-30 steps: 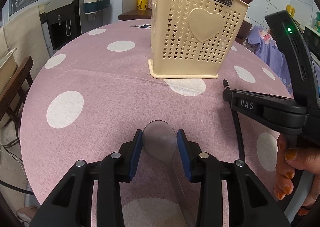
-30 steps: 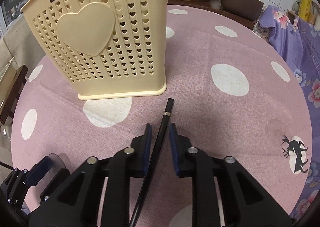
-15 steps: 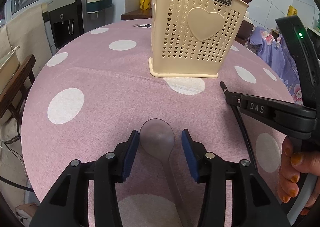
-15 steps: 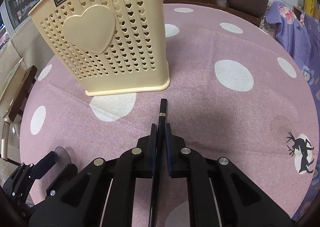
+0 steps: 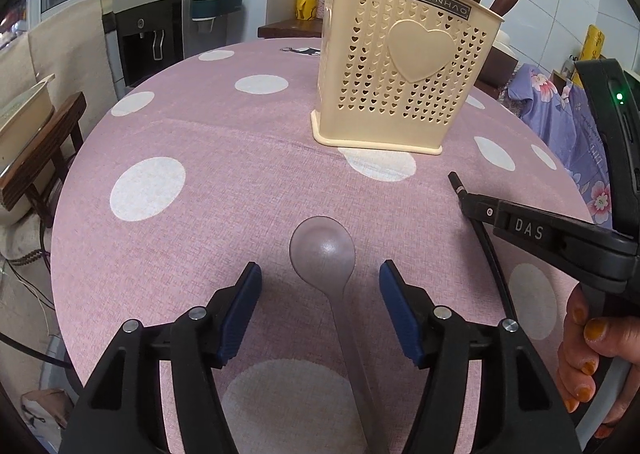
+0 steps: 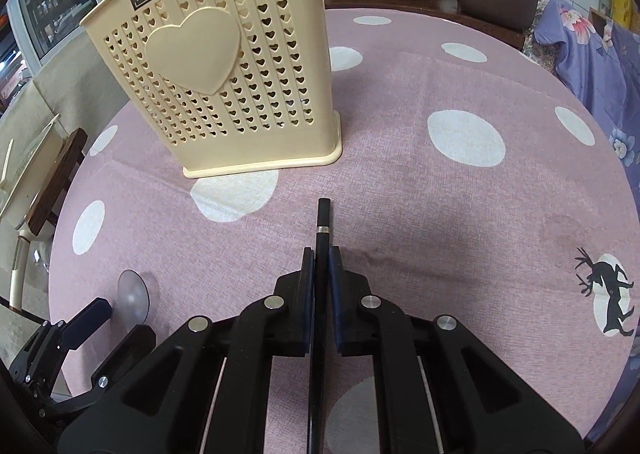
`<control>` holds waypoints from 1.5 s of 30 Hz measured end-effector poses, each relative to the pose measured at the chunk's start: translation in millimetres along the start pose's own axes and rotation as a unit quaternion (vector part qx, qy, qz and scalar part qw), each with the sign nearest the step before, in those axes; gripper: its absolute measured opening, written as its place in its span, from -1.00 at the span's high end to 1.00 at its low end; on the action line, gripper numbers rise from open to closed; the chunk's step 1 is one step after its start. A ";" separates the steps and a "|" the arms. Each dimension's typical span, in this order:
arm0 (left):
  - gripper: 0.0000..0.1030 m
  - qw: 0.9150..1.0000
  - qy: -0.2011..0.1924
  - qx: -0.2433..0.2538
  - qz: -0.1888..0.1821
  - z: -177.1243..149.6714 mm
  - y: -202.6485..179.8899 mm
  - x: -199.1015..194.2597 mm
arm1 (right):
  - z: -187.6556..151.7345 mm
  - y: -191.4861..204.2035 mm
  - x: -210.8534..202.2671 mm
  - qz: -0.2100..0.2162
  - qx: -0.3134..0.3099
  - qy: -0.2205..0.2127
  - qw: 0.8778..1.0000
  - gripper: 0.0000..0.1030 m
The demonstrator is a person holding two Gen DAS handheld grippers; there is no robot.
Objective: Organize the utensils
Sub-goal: 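Lift and carry the plastic spoon and black chopstick toward the beige holder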
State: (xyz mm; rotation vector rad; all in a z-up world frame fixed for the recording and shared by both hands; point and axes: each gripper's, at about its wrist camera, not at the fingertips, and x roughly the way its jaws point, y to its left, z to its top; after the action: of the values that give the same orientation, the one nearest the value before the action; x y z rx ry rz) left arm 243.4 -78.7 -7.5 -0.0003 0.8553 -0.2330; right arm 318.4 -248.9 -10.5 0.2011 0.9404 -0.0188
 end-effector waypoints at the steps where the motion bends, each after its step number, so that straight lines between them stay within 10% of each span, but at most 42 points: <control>1: -0.18 1.000 0.000 0.000 0.002 0.5 -1.3 0.9 | -0.1 -0.1 0.0 0.001 0.000 0.000 1.000 0.84; 18: 0.79 1.000 -0.017 0.016 0.010 17.2 -12.0 1.9 | 3.7 -8.9 -4.6 0.025 0.015 -0.005 1.000 0.84; 24: 0.71 1.000 -0.007 0.009 0.000 17.3 -12.5 1.3 | 6.0 -8.5 -9.7 0.027 0.012 -0.010 1.000 0.84; 26: -0.10 1.000 -0.008 0.005 0.000 15.6 -12.9 0.7 | 4.9 -7.2 -9.0 0.025 0.010 -0.011 1.000 0.84; 27: -0.17 1.000 -0.014 0.005 0.000 14.5 -13.6 -0.7 | 4.8 -6.9 -8.8 0.024 0.010 -0.012 1.000 0.84; 45: 0.34 0.999 -0.005 0.030 0.019 15.4 -31.2 21.2 | 0.8 -6.7 -2.1 0.022 0.009 -0.005 1.000 0.84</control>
State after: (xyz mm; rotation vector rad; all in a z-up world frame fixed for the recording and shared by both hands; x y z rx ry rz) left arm 261.9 -114.9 -10.3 0.0705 0.8367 -0.2222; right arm 317.1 -255.8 -9.4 0.2384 0.9255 0.0127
